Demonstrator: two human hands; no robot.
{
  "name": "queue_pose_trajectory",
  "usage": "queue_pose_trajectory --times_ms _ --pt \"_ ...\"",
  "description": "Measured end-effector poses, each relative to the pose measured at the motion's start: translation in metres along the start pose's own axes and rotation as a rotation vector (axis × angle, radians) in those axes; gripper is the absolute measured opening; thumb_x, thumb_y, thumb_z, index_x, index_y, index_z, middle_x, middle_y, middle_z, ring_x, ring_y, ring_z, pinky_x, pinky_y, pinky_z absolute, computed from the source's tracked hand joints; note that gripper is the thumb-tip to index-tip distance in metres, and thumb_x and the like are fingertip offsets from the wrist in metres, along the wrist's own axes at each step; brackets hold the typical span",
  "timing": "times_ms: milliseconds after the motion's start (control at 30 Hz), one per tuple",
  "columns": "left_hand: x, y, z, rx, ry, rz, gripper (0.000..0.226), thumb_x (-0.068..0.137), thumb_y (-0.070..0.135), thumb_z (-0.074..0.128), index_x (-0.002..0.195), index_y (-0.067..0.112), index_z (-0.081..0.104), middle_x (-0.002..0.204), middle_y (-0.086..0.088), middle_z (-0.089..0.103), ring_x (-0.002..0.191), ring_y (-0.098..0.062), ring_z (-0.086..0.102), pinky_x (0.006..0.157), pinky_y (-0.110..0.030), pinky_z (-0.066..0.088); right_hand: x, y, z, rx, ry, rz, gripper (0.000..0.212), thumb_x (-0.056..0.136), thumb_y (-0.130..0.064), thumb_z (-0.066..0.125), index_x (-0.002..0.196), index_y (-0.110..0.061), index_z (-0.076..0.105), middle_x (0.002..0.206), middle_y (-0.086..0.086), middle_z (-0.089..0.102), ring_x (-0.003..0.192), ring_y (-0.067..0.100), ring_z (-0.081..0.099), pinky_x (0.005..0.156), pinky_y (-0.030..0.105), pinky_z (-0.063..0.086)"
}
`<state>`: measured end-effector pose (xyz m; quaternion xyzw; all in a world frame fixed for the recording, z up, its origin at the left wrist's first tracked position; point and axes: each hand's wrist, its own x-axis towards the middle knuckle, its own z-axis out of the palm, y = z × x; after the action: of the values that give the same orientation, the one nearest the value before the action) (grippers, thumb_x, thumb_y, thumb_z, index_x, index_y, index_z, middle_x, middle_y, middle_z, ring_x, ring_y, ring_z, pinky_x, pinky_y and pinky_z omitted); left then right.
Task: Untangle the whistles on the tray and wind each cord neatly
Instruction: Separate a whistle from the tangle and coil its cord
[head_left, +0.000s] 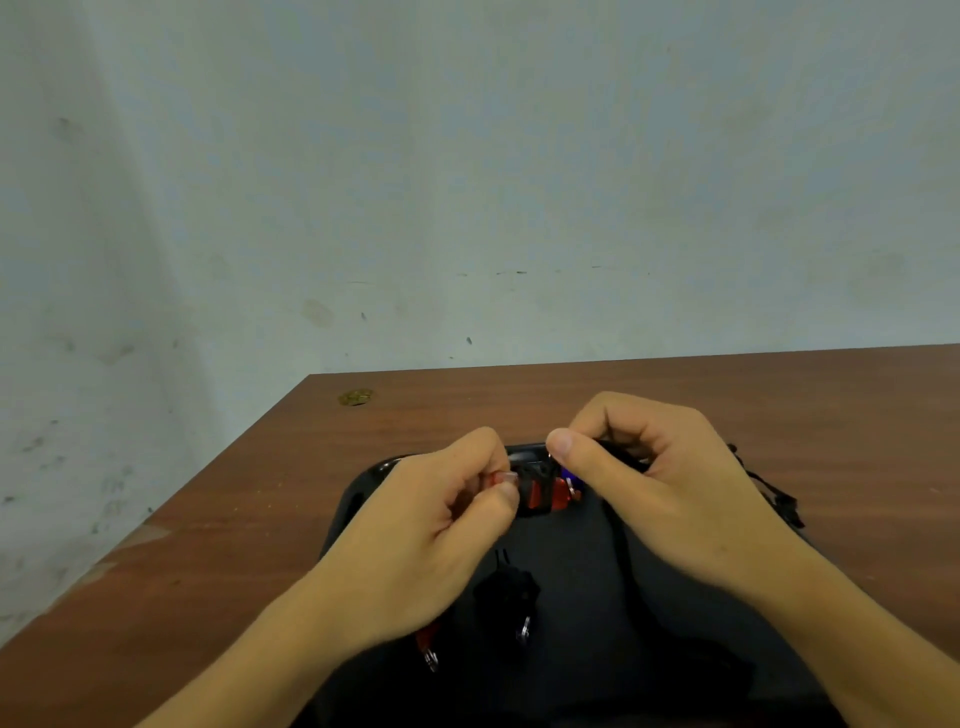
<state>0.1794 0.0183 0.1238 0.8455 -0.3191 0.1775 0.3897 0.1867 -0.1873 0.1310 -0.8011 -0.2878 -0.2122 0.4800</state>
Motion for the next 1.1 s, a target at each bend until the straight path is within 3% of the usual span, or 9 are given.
queue_pose_trajectory --times_ms 133,300,433,533,633,733,867,967,1100 --pt "-0.002 0.005 0.002 -0.199 -0.044 -0.018 0.019 0.094 0.033 0.047 0.079 0.022 0.05 0.058 -0.011 0.052 0.048 -0.02 0.053 0.053 -0.028 0.045 0.002 -0.004 0.0 0.188 -0.059 0.099 0.031 0.082 -0.049 0.06 0.07 -0.021 0.066 0.059 -0.006 0.059 0.052 0.003 0.049 0.054 0.014 0.041" --pt "0.0 0.004 0.001 -0.481 -0.1 -0.066 0.018 0.092 0.032 0.05 0.079 0.019 0.052 0.055 -0.01 0.048 0.047 -0.024 0.051 0.056 -0.031 0.048 0.001 -0.003 0.0 0.457 -0.113 0.317 0.034 0.078 -0.049 0.065 0.064 -0.018 0.061 0.065 0.019 0.037 0.052 0.018 0.027 0.046 0.022 0.025" --pt "0.0 0.007 0.003 -0.671 -0.113 -0.092 0.026 0.092 0.027 0.053 0.084 0.003 0.051 0.06 -0.008 0.045 0.048 -0.022 0.047 0.052 -0.031 0.048 0.0 -0.003 0.004 0.554 -0.112 0.424 0.036 0.074 -0.05 0.067 0.059 -0.019 0.058 0.057 0.002 0.036 0.044 0.006 0.028 0.041 0.016 0.027" --pt "-0.001 0.006 0.006 -0.743 -0.104 -0.117 0.024 0.093 0.028 0.053 0.084 0.006 0.053 0.062 -0.008 0.044 0.047 -0.021 0.046 0.051 -0.032 0.047 -0.001 0.0 0.009 0.606 -0.114 0.443 0.036 0.074 -0.05 0.065 0.062 -0.017 0.057 0.053 -0.002 0.034 0.042 0.006 0.025 0.04 0.015 0.025" --pt "0.0 0.01 0.008 -0.823 -0.041 -0.173 0.019 0.093 0.021 0.052 0.081 0.008 0.054 0.061 -0.007 0.042 0.046 -0.02 0.042 0.049 -0.032 0.045 -0.001 0.003 0.015 0.641 -0.11 0.411 0.032 0.086 -0.038 0.061 0.066 -0.012 0.06 0.051 -0.005 0.037 0.042 0.006 0.022 0.041 0.019 0.02" --pt "0.003 0.011 0.012 -0.82 0.063 -0.229 0.019 0.095 0.018 0.05 0.08 0.007 0.055 0.059 -0.007 0.042 0.044 -0.019 0.04 0.046 -0.031 0.044 -0.003 0.008 0.021 0.494 -0.108 0.345 0.036 0.096 -0.034 0.054 0.09 0.0 0.065 0.054 -0.007 0.046 0.042 0.002 0.032 0.042 0.016 0.027" --pt "0.006 0.008 0.013 -0.717 0.224 -0.308 0.023 0.1 0.01 0.046 0.079 0.005 0.054 0.059 -0.008 0.04 0.044 -0.02 0.036 0.043 -0.03 0.043 -0.007 0.006 0.026 0.109 -0.109 0.16 0.019 0.102 -0.026 0.052 0.092 -0.027 0.068 0.065 -0.012 0.059 0.059 0.0 0.055 0.061 0.012 0.042" --pt "0.009 0.001 0.012 -0.593 0.305 -0.327 0.023 0.1 0.008 0.047 0.079 0.0 0.05 0.058 -0.012 0.039 0.045 -0.024 0.037 0.044 -0.032 0.043 -0.009 0.005 0.025 -0.052 -0.123 0.113 0.013 0.1 -0.029 0.056 0.096 -0.03 0.068 0.075 -0.021 0.063 0.073 0.0 0.061 0.069 0.014 0.045" --pt "0.01 -0.008 0.008 -0.449 0.346 -0.378 0.024 0.098 0.012 0.051 0.075 0.006 0.053 0.054 -0.011 0.042 0.043 -0.022 0.041 0.051 -0.041 0.047 -0.01 -0.001 0.02 -0.19 -0.129 0.057 0.011 0.098 -0.032 0.059 0.093 -0.033 0.069 0.073 -0.035 0.059 0.074 -0.006 0.059 0.068 0.008 0.041"
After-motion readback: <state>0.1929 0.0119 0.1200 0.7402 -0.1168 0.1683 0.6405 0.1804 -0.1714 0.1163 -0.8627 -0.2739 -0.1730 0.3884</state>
